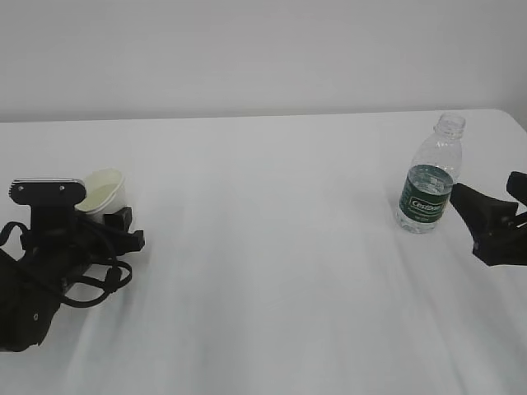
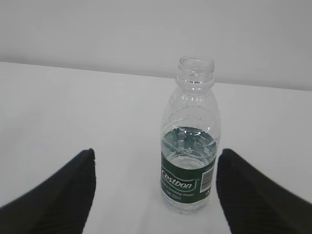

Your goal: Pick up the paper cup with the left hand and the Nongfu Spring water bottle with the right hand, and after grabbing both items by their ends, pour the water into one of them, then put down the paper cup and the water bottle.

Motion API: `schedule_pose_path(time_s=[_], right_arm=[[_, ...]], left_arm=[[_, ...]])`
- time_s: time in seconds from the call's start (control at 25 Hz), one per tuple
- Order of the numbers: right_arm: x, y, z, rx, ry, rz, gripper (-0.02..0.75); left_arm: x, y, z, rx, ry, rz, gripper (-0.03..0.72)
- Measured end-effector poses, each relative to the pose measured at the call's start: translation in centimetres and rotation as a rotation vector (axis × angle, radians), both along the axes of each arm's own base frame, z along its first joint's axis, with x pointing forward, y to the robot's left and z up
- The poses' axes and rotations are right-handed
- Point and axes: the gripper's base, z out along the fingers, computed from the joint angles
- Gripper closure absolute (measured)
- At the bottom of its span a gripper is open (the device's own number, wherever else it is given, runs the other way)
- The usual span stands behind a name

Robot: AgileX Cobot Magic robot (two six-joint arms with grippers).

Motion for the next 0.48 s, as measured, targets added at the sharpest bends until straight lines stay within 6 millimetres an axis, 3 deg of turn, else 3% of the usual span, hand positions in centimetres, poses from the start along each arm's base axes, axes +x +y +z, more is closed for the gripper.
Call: schedule_pose_path(time_s=[0.32,0.48], right_arm=[[0.0,0.0,0.0,0.0,0.0,0.0,0.151],[0.0,0.0,0.0,0.0,0.0,0.0,0.151]], left_arm=[[-0.09,0.02,-0.46,0.006,0.013,-0.002,0.283],[-0.1,-0.12,-0.46,0.008,0.013,-0.02,0.232]])
